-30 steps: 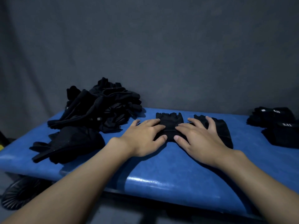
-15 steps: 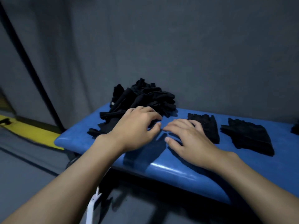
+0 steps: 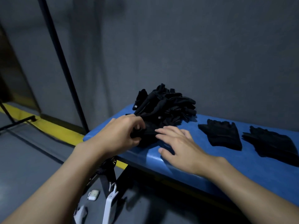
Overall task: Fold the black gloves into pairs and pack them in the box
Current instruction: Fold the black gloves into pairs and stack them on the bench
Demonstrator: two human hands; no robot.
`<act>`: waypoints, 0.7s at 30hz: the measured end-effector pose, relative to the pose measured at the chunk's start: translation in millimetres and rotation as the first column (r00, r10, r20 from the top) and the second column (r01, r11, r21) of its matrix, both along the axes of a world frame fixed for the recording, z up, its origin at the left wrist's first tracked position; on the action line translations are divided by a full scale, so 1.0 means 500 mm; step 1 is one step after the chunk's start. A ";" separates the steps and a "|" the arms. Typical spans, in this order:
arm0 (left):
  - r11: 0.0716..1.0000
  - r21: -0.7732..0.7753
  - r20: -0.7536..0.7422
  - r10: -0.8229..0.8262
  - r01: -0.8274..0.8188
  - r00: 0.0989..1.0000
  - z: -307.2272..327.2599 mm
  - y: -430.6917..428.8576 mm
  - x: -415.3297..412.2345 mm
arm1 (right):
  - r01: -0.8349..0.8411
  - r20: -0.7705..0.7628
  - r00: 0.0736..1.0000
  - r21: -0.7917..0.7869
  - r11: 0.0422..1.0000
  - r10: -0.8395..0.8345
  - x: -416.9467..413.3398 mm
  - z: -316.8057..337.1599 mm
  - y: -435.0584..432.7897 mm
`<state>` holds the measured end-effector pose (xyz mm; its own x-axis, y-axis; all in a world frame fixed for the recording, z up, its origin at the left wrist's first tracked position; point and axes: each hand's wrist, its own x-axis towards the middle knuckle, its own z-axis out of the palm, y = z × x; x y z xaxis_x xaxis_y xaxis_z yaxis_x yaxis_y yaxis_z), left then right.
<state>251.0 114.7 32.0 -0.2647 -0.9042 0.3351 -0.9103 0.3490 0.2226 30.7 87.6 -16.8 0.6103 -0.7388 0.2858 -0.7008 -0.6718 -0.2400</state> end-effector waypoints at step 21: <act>0.942 -0.291 -0.636 -0.320 0.166 0.703 0.016 -0.029 -0.156 | 0.069 0.672 0.737 -0.184 0.980 0.075 -0.072 0.045 0.012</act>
<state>172.9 100.1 40.0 -0.1041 -0.7340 0.6712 -0.4277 0.6423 0.6361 -5.3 93.6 5.6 0.2070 -0.6268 0.7512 -0.4015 -0.7546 -0.5190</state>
